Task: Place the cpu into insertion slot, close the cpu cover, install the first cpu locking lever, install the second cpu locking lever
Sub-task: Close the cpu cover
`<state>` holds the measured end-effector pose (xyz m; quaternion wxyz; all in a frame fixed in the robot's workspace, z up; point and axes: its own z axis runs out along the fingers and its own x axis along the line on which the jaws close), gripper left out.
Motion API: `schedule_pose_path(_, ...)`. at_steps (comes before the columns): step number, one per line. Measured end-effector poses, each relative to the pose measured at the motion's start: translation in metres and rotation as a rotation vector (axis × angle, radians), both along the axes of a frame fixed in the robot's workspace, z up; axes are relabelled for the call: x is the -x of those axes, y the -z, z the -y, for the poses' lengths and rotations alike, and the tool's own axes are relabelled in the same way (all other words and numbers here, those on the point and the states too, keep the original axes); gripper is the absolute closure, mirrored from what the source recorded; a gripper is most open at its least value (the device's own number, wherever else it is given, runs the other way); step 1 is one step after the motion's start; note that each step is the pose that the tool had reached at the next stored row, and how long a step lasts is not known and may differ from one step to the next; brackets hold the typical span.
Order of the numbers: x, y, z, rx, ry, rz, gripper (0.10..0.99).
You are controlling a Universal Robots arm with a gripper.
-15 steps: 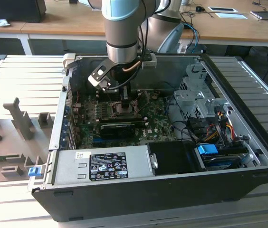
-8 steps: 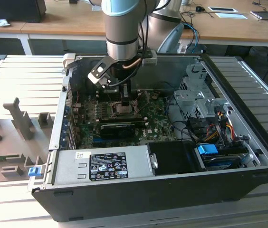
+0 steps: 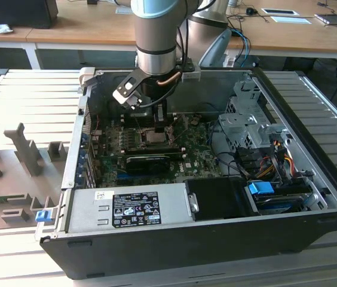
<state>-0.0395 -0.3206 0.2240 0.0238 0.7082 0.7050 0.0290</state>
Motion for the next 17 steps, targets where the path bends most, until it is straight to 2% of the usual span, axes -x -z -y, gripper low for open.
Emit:
schedule_pose_path(5,-0.0022,-0.0013,0.0002,0.0,0.001,-0.0005,0.98)
schedule_pose_path(11,-0.0023,-0.011,-0.0001,0.0,0.001,-0.0003,0.98)
schedule_pose_path(13,-0.0023,-0.0226,-0.0004,0.002,0.001,-0.0003,0.98)
schedule_pose_path(15,-0.0022,-0.0375,-0.0005,0.003,0.001,-0.0005,0.98)
schedule_pose_path(16,-0.0025,-0.0384,-0.0005,0.003,0.001,-0.0003,0.98)
schedule_pose_path(17,-0.0056,-0.0383,-0.0005,0.002,0.002,-0.0049,0.98)
